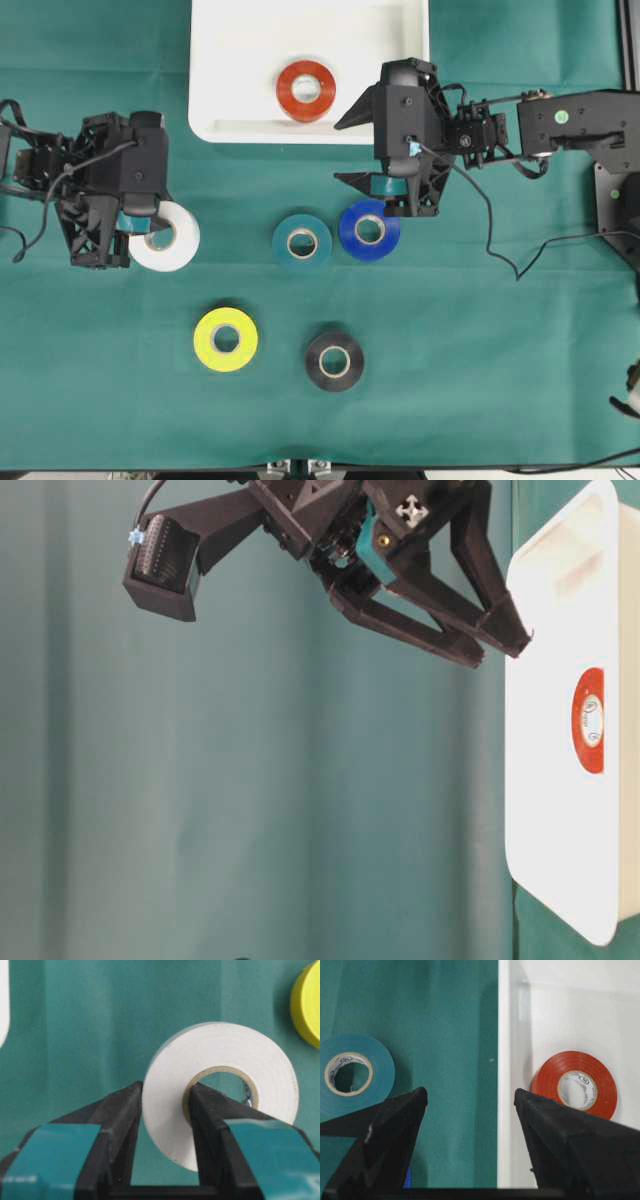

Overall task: Put the tape alternately from left to right into the white case.
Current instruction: 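Lower the left gripper onto the white tape roll and grip it, then lift the white tape roll and carry it into the tray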

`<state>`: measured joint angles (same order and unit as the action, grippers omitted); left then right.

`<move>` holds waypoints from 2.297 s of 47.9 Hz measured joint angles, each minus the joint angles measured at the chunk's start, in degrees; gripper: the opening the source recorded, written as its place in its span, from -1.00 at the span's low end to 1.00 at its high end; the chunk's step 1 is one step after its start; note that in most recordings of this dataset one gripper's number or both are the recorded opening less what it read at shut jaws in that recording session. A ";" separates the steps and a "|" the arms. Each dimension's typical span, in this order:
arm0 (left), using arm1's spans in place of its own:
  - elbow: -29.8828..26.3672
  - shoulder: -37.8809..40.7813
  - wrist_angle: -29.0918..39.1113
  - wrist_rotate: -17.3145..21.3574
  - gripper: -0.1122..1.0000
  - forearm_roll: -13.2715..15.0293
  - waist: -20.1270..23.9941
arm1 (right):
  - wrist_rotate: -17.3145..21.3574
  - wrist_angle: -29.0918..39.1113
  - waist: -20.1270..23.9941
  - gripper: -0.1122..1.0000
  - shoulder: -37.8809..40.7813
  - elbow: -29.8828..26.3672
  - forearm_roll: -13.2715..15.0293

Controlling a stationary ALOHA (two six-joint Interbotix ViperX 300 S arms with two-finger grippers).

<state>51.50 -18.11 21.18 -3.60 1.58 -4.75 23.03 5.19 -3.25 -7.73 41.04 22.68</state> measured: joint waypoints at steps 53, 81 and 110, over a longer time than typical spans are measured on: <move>-13.71 14.50 -3.52 18.98 -0.85 -0.26 23.64 | 0.00 0.00 0.09 0.61 0.00 0.00 -0.09; -18.28 22.41 -3.08 23.73 -0.85 -0.35 28.39 | 0.00 0.09 0.09 0.61 0.00 0.00 0.00; -18.37 21.80 -1.05 23.55 0.81 -0.35 28.21 | 0.00 0.00 0.09 0.61 -0.09 0.35 -0.09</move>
<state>33.13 3.69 20.13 19.95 1.23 23.47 23.03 5.19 -3.16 -7.82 41.40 22.59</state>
